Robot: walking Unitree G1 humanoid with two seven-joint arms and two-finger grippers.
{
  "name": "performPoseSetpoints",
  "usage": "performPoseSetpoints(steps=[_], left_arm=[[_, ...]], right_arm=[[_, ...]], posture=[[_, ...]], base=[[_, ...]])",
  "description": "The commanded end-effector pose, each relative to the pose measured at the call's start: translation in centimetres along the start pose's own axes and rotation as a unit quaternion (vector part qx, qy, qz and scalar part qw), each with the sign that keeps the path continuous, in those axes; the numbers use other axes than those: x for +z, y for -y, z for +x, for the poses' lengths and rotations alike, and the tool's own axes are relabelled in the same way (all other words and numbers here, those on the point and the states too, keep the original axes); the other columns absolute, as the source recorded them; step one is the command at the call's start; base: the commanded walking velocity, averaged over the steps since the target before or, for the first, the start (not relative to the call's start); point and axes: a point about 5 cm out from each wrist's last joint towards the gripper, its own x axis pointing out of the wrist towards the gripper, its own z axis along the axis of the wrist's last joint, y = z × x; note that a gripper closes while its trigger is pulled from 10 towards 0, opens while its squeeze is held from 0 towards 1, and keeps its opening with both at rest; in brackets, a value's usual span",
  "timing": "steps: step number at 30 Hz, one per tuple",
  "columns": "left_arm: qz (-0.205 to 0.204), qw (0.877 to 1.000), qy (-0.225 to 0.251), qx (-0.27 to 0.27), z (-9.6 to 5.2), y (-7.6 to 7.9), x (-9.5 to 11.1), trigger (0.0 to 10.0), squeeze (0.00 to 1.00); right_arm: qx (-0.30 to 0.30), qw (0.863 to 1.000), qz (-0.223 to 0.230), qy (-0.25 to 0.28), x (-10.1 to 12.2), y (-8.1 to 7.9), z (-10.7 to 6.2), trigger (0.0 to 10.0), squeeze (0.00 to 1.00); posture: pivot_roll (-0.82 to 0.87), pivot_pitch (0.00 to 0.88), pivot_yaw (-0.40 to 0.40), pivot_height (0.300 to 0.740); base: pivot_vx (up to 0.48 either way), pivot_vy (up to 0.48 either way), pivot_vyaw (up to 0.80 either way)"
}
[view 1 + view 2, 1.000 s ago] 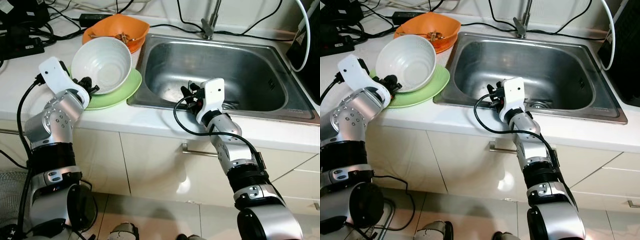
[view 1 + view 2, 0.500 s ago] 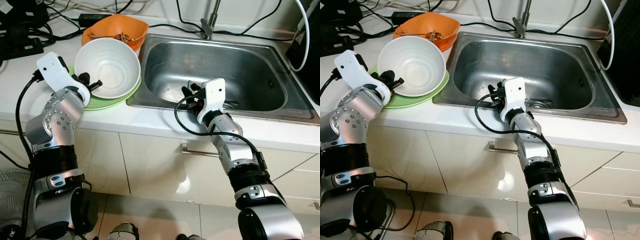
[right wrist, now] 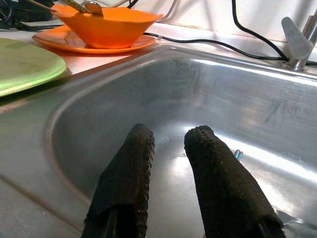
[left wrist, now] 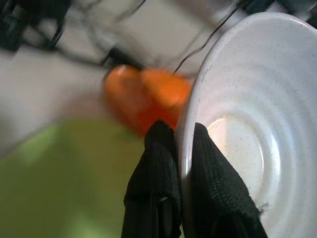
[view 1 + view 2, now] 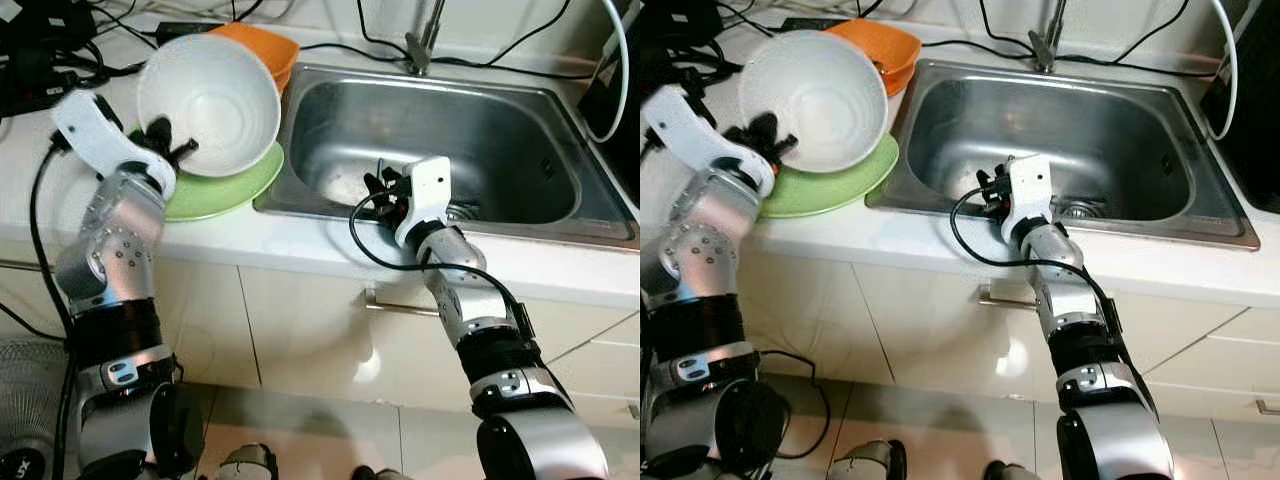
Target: Kitchen organization
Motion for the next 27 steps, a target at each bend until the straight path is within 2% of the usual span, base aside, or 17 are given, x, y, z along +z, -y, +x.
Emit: performPoseSetpoints(steps=[1,4,9,10,11,12,17,21,22,25,27], left_arm=[[-0.004,0.998,0.036,-0.051,-0.1,2.0,1.2,10.0,0.00],[0.004,0.996,0.049,-0.067,-0.3,2.7,1.3,10.0,0.00],[0.024,0.991,0.051,-0.120,-1.0,4.8,0.3,10.0,0.00],[0.027,0.989,0.047,-0.134,-1.2,5.6,-0.3,10.0,0.00],[0.027,0.989,0.047,-0.134,-1.2,5.6,-0.3,10.0,0.00],[0.040,0.988,0.041,-0.145,-1.4,6.1,-0.9,10.0,0.00],[0.086,0.982,0.032,-0.168,-1.5,7.0,-2.4,10.0,0.00],[0.102,0.975,0.042,-0.191,-1.8,8.2,-3.1,10.0,0.00],[0.105,0.975,0.049,-0.190,-1.8,8.3,-3.0,10.0,0.00],[0.107,0.975,0.061,-0.187,-1.8,8.3,-2.7,10.0,0.00],[0.102,0.977,0.090,-0.164,-1.7,7.9,-1.8,10.0,0.00]], right_arm=[[-0.002,1.000,0.000,-0.005,0.0,0.2,0.1,10.0,0.00],[-0.003,1.000,-0.001,-0.003,0.1,0.3,0.1,10.0,0.00],[-0.011,1.000,-0.008,0.004,0.7,0.9,0.3,10.0,0.00],[-0.019,1.000,-0.010,0.013,1.4,1.5,0.4,10.0,0.69],[-0.019,1.000,-0.010,0.013,1.4,1.5,0.4,10.0,0.69],[-0.025,0.999,-0.005,0.026,2.2,2.0,0.6,10.0,1.00],[-0.033,0.998,-0.001,0.062,4.7,2.8,1.0,10.0,1.00],[-0.036,0.996,0.000,0.084,6.3,3.3,1.1,10.0,1.00],[-0.037,0.996,-0.002,0.086,6.5,3.5,1.1,10.0,0.00],[-0.039,0.995,-0.005,0.088,6.7,3.7,1.0,10.0,0.00],[-0.048,0.995,-0.010,0.088,6.7,4.2,0.8,10.0,0.00]], posture=[[0.16,0.089,-0.033,0.740],[0.16,0.088,-0.034,0.740],[0.16,0.086,-0.035,0.740],[0.16,0.084,-0.033,0.740],[0.16,0.084,-0.033,0.740],[0.16,0.084,-0.033,0.740],[0.14,0.079,-0.028,0.740],[0.14,0.078,-0.026,0.740],[0.14,0.079,-0.026,0.740],[0.14,0.078,-0.022,0.740],[0.14,0.078,-0.022,0.740]], base=[[0.000,0.000,0.00],[0.000,0.000,0.00],[0.000,0.000,0.00],[0.000,0.000,0.00],[0.000,0.000,0.00],[0.000,0.000,0.00],[0.000,0.000,0.00],[0.000,0.000,0.00],[0.000,0.000,0.00],[0.000,0.000,0.00],[0.000,0.000,0.00]])
